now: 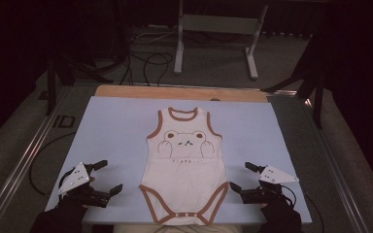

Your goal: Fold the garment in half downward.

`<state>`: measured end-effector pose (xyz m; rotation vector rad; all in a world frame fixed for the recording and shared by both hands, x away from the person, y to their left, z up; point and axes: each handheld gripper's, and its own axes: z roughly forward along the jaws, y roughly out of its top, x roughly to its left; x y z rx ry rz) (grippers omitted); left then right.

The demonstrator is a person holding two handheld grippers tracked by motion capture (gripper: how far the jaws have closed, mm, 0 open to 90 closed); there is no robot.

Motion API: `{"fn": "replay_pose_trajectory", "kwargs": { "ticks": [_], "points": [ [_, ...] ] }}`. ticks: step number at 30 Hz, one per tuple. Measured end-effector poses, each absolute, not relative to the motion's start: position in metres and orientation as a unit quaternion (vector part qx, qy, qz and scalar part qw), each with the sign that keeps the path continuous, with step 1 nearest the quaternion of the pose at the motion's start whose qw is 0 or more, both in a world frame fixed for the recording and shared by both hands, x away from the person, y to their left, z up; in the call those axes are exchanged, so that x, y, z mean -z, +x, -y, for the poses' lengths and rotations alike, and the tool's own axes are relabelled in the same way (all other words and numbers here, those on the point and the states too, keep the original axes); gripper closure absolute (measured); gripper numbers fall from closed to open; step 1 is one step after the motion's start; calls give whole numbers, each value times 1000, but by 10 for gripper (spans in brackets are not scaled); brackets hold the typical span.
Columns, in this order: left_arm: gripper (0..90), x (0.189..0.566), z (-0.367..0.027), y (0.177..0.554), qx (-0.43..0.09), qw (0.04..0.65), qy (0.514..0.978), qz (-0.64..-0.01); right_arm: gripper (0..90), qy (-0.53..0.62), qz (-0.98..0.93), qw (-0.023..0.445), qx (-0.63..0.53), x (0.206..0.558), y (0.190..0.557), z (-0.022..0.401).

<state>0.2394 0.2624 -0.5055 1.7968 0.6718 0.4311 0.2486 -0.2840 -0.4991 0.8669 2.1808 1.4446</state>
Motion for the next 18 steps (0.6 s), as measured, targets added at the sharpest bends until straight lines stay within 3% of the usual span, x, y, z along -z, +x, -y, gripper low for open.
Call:
{"fn": "replay_pose_trajectory", "kwargs": {
  "ticks": [18],
  "points": [
    [2,498,-261,239,-168,563,761,-275,70,310,-783,177,-509,492,248,279]
  ]
}}
